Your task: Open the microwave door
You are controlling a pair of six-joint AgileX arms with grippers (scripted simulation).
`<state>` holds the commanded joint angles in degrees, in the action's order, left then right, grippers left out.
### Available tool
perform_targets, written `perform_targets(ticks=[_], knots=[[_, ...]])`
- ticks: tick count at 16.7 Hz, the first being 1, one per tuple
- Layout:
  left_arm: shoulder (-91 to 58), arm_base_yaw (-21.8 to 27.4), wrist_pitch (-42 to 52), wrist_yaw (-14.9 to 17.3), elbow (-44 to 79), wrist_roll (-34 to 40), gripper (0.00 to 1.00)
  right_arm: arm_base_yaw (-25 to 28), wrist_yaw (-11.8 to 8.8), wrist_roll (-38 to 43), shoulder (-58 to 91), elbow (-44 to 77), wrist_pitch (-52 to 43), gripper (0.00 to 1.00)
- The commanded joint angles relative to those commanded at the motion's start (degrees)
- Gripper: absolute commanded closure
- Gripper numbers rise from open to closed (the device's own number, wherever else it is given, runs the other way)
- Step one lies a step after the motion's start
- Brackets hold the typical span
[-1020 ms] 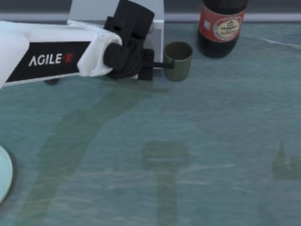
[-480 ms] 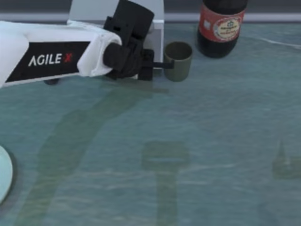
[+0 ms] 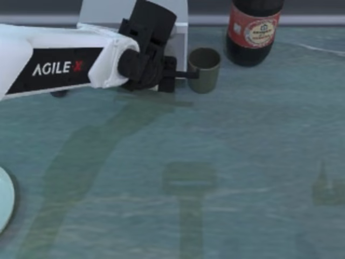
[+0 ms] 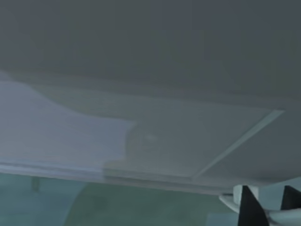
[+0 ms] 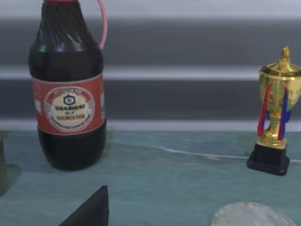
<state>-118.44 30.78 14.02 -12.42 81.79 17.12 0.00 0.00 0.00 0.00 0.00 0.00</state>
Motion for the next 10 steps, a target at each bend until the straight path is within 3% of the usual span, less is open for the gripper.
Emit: perform_targets(ticks=[10], knots=[[2.2,-0.8,-1.9,2.6,-3.5,-3.3,1.00,0.0,0.0,0.0,0.0,0.0,0.0,0.00]])
